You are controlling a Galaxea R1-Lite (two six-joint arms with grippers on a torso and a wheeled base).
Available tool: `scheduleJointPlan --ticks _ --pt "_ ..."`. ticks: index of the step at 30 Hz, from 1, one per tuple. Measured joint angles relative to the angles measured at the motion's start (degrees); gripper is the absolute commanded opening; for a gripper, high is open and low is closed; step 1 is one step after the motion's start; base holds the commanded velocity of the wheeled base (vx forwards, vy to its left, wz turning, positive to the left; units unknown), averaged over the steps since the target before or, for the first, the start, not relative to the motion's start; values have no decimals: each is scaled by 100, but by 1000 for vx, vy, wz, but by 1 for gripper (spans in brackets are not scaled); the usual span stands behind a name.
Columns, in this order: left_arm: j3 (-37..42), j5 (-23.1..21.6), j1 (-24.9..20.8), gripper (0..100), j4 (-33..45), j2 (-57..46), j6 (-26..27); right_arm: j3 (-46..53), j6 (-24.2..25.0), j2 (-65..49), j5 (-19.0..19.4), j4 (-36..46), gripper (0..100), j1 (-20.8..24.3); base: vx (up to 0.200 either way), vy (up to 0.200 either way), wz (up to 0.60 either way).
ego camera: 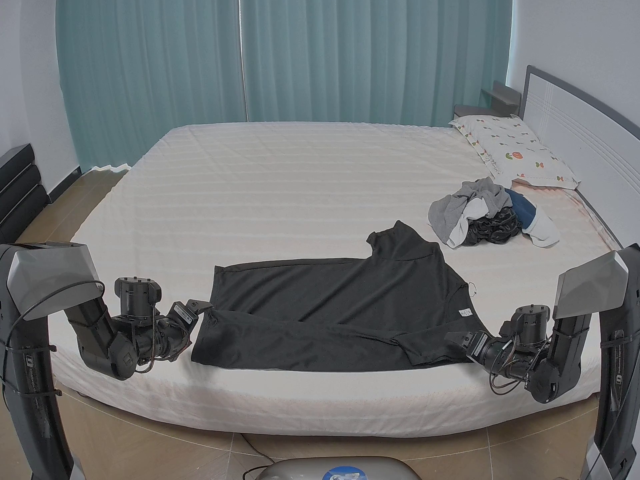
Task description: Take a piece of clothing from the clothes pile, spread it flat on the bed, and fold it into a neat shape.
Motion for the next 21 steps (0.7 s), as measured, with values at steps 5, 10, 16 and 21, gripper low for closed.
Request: scheduleJointPlan --ticks 5,10,16,21 --pt "0 0 2 100 0 0 0 105 9 -94 -11 68 100 -77 0 0 0" --pt "2 -2 2 100 0 0 0 84 24 -113 -4 23 100 -141 0 0 0" --pt "9 -2 6 100 0 0 0 0 115 -91 13 66 0 -149 0 0 0" --pt "2 -2 2 100 0 0 -1 -6 121 -80 -2 110 0 -118 0 0 0"
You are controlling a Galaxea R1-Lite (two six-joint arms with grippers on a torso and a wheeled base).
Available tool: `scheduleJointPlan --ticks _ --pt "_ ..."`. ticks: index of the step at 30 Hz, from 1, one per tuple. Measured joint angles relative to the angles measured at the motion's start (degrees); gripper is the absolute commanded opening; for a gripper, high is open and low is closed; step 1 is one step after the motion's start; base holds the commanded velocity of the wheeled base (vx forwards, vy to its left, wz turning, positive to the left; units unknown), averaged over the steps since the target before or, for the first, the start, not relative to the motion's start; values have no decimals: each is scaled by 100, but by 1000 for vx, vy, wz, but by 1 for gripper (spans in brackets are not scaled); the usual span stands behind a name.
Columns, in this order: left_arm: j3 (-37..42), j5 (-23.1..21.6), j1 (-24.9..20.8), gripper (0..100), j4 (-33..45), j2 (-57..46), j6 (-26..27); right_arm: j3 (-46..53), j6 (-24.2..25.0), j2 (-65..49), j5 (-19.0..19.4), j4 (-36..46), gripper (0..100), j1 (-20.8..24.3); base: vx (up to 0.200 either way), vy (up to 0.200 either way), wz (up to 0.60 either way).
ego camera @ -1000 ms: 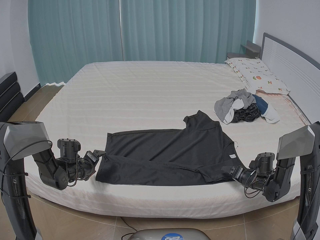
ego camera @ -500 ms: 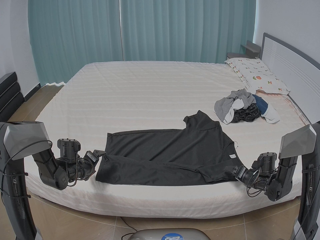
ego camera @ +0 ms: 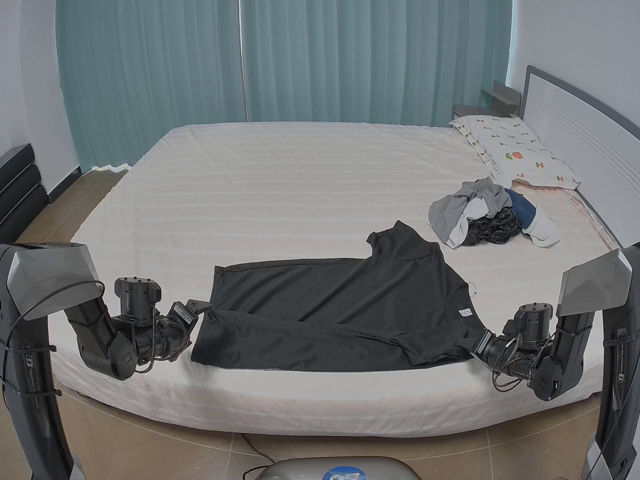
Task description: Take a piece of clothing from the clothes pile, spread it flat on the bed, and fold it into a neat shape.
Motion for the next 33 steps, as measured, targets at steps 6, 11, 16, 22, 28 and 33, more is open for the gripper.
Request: scheduleJointPlan --ticks 6,11,16,22,28,33 --pt "4 -2 2 100 0 0 1 46 -6 -22 -1 112 0 -17 0 0 0" --pt "4 0 4 100 0 0 0 85 -28 -137 -1 338 0 -33 0 0 0" --pt "6 0 0 100 0 0 1 174 -160 -286 -4 354 0 -56 0 0 0" --pt "4 -5 2 100 0 0 -5 212 -343 -349 -4 362 100 -116 0 0 0" --pt "-18 -6 11 100 0 0 -24 193 -316 -355 40 266 100 -172 0 0 0" --pt "-29 -16 28 100 -79 0 -49 94 -2 -363 95 249 100 -325 0 0 0"
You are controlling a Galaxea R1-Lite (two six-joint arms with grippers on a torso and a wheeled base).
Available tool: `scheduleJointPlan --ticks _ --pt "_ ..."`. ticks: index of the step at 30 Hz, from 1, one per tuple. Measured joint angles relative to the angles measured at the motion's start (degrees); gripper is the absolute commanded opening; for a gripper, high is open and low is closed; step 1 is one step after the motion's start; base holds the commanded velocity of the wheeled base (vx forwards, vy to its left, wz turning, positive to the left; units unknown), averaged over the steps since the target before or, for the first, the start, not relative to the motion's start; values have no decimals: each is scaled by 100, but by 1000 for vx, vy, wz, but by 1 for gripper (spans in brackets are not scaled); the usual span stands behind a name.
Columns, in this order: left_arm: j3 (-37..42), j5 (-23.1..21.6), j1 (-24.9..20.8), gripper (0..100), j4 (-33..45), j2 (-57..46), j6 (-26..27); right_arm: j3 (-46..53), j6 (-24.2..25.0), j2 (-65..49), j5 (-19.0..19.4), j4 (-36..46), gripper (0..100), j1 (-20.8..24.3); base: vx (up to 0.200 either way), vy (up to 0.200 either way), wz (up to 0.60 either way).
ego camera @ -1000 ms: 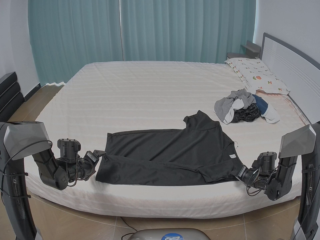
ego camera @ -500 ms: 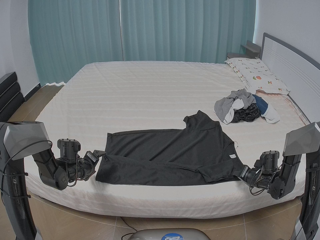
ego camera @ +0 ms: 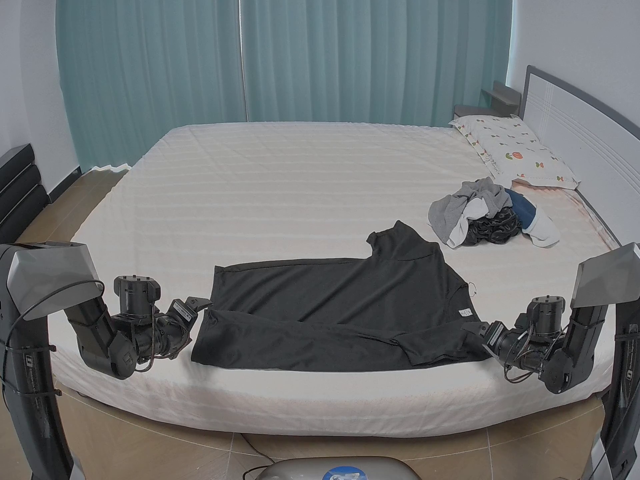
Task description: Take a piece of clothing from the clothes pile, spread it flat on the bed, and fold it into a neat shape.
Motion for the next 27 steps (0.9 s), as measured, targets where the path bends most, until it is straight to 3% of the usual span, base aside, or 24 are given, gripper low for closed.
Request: scheduleJointPlan --ticks 6,13,18,27 --pt "-56 27 17 100 -46 -9 -230 -286 511 2 228 4 100 -295 0 0 0" --pt "-157 -39 140 100 -13 -30 -473 -411 610 66 328 1 100 -413 200 0 0" --pt "-188 -44 138 100 -13 -22 -341 -433 610 116 334 1 100 -418 200 0 0" --pt "-358 -39 90 100 -22 99 85 -430 596 166 328 -2 100 -385 0 0 0"
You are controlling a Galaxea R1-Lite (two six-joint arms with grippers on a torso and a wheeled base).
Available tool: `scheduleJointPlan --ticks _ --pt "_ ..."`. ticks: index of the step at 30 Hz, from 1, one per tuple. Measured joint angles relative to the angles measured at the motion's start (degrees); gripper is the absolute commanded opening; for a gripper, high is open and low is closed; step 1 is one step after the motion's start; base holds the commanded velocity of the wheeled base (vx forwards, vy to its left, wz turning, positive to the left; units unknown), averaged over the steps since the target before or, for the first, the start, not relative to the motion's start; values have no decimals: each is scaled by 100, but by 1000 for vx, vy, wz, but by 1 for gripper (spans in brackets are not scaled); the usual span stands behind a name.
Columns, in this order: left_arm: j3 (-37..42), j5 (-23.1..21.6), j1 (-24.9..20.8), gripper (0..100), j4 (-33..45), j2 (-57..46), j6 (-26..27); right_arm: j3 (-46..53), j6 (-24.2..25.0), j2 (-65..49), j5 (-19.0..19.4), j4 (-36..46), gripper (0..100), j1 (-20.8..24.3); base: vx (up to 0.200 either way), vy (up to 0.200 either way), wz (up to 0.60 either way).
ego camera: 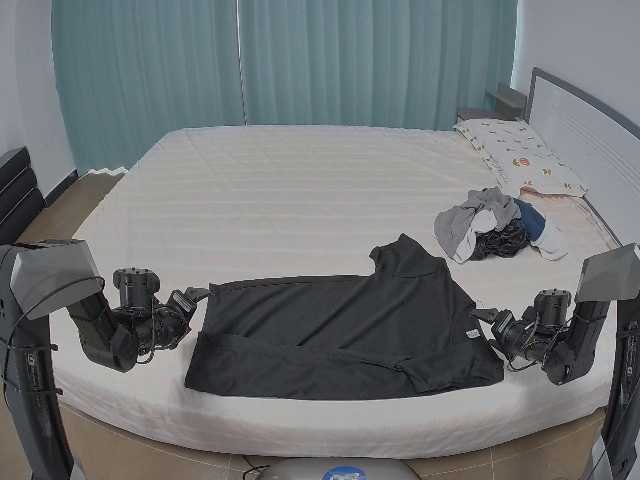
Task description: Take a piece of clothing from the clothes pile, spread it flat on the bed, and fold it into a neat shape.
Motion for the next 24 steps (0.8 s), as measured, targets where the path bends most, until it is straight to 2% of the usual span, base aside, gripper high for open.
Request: scheduleJointPlan --ticks 12,20,24 --pt "7 93 -162 100 -26 369 1425 11 -39 41 -11 2 100 33 0 0 0" --pt "41 205 -239 100 -41 560 2003 6 -46 55 -22 0 100 37 0 0 0" --pt "16 271 -274 100 -104 651 2071 6 -44 61 -22 0 100 44 0 0 0"
